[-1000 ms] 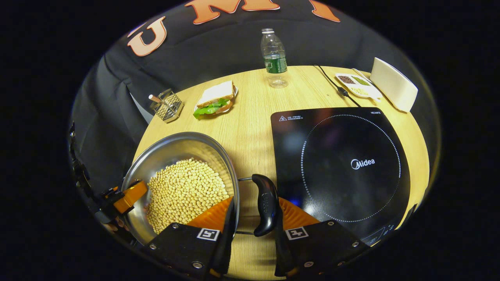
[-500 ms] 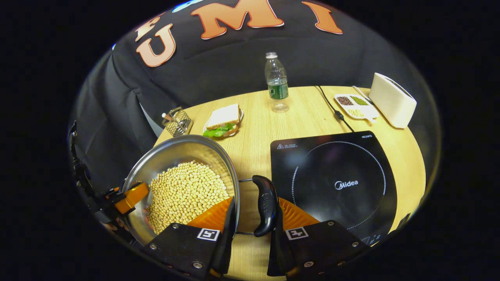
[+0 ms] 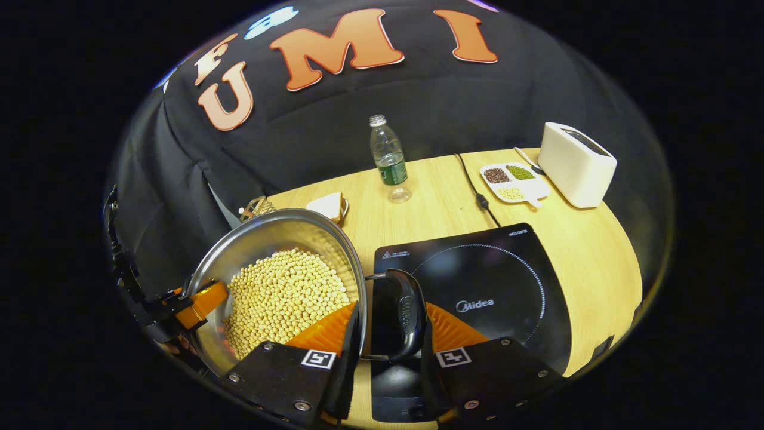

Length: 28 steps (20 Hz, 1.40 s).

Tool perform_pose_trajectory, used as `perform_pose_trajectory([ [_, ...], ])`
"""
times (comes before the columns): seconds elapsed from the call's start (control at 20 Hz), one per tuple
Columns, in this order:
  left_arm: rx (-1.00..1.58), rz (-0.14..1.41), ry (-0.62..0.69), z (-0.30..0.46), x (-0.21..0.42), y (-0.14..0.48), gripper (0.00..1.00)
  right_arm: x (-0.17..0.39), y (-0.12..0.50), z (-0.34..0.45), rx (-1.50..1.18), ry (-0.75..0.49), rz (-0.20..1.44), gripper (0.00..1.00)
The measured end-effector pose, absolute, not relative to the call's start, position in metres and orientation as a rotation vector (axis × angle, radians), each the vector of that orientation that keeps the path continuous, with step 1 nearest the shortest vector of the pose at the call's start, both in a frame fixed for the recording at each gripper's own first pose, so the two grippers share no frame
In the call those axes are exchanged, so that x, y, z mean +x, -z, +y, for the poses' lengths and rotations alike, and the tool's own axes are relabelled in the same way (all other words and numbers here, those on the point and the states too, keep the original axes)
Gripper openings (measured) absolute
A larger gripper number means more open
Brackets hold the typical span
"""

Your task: First push the handle of the pot to place it horizontally, then grasp the pot with both hands and set it on the induction cooktop.

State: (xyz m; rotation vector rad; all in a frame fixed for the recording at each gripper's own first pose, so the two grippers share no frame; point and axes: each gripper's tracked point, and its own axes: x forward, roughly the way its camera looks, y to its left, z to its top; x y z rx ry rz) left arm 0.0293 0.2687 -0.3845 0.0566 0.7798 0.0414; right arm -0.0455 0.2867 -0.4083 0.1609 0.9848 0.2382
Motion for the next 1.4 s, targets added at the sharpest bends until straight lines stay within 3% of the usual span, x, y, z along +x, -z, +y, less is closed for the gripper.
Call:
perform_pose_trajectory([
  [0.15,0.069,0.771,-0.008,0.269,0.032,0.385,0.64,-0.05,0.409,0.285,0.174,-0.212,0.976,0.47],
  [0.2,0.076,0.771,0.006,0.269,0.032,0.385,0.64,-0.052,0.409,0.285,0.18,-0.2,0.978,0.42],
  [0.3,0.085,0.769,0.033,0.27,0.034,0.382,0.64,-0.055,0.408,0.286,0.188,-0.181,0.977,0.42],
  [0.35,0.087,0.768,0.045,0.27,0.035,0.381,0.64,-0.055,0.407,0.285,0.194,-0.172,0.976,0.47],
  [0.75,0.089,0.768,0.121,0.271,0.034,0.391,0.64,-0.06,0.399,0.285,0.213,-0.107,0.968,0.47],
  [0.8,0.09,0.768,0.128,0.271,0.033,0.391,0.64,-0.06,0.4,0.286,0.215,-0.101,0.967,0.42],
  [0.85,0.091,0.767,0.133,0.27,0.035,0.392,0.64,-0.064,0.399,0.285,0.216,-0.096,0.968,0.47],
  [0.95,0.091,0.77,0.147,0.269,0.039,0.395,0.64,-0.066,0.402,0.286,0.219,-0.087,0.97,0.42],
  [1.0,0.091,0.773,0.153,0.27,0.041,0.394,0.64,-0.067,0.401,0.287,0.22,-0.082,0.971,0.47],
  [1.2,0.09,0.789,0.17,0.273,0.047,0.393,0.64,-0.066,0.401,0.288,0.224,-0.066,0.979,0.47],
  [1.25,0.091,0.793,0.172,0.272,0.046,0.394,0.64,-0.067,0.401,0.288,0.224,-0.064,0.981,0.42],
  [1.3,0.093,0.798,0.177,0.274,0.047,0.394,0.64,-0.067,0.402,0.288,0.224,-0.06,0.983,0.47],
  [1.35,0.093,0.803,0.18,0.273,0.047,0.396,0.64,-0.067,0.405,0.288,0.224,-0.058,0.988,0.42],
  [1.4,0.093,0.81,0.183,0.272,0.048,0.399,0.64,-0.067,0.405,0.289,0.224,-0.055,0.992,0.47],
])
